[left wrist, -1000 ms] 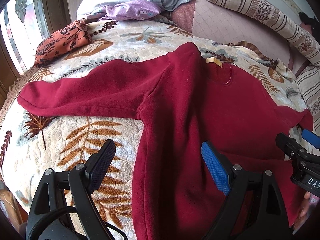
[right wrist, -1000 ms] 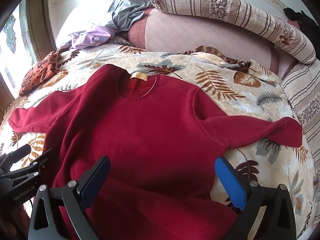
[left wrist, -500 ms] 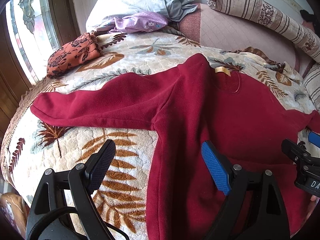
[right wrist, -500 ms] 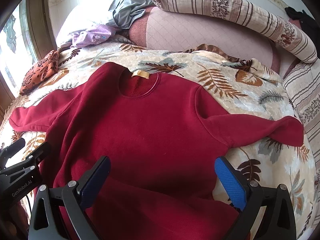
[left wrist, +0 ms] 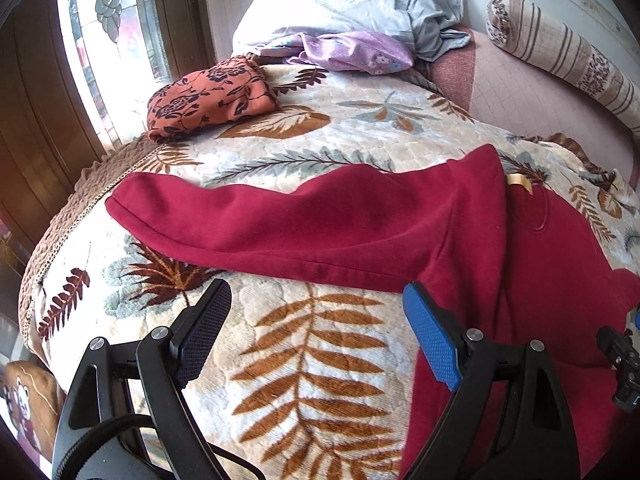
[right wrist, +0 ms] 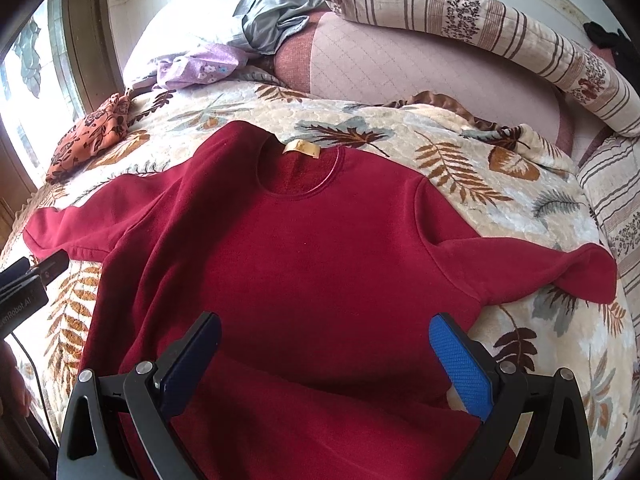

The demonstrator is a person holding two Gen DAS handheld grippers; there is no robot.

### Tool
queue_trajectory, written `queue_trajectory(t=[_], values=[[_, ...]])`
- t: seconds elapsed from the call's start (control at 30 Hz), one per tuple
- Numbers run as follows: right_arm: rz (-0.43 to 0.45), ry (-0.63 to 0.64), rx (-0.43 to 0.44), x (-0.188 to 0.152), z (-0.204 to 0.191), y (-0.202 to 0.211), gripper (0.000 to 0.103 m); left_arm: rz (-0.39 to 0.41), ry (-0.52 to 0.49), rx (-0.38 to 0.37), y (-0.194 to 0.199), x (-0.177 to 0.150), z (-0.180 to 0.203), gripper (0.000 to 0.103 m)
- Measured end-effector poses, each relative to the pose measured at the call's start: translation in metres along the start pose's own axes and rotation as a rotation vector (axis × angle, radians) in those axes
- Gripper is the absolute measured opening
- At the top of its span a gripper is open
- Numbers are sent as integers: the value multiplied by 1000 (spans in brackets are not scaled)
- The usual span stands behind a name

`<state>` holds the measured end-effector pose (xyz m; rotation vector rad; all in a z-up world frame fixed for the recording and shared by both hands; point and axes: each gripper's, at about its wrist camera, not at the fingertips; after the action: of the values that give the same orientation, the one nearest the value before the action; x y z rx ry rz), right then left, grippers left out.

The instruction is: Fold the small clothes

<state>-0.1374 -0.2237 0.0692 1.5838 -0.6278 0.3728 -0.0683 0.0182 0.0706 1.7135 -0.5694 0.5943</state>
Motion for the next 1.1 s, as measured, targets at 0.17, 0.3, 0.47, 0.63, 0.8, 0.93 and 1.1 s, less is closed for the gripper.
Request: queue_trajectory(t=[0.17, 0.3, 0.47, 0.63, 0.8, 0.93, 1.1], values=[[-6, 16, 11, 3, -8, -6, 103, -19, 42, 37, -16, 7, -24, 88], [-15, 17, 23, 5, -13, -13, 103, -33, 69, 64, -27, 11, -39, 88], [-31, 32, 28, 7, -19, -21, 103, -72, 104, 70, -45, 17, -59, 88], [-40, 36, 34, 8, -20, -25, 103, -123, 195, 119, -73, 34, -102, 88], [-46, 16, 45, 8, -17, -28, 103, -181, 327, 185, -110, 47, -149, 88], [-55, 14, 47, 6, -17, -31, 103, -224, 392, 183, -140, 52, -170, 74], [-63, 2, 45, 9, -11, -34, 103, -213, 381, 167, -158, 58, -167, 41]])
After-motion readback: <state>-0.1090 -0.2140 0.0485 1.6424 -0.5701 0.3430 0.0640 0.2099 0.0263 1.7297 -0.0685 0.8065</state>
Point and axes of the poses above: each gripper's, at about its wrist camera, not at the fingertips, and y roughly against the way its jaws point, z to its right, x to its top, and after that the axes turned 12 degrees about x, right-handed
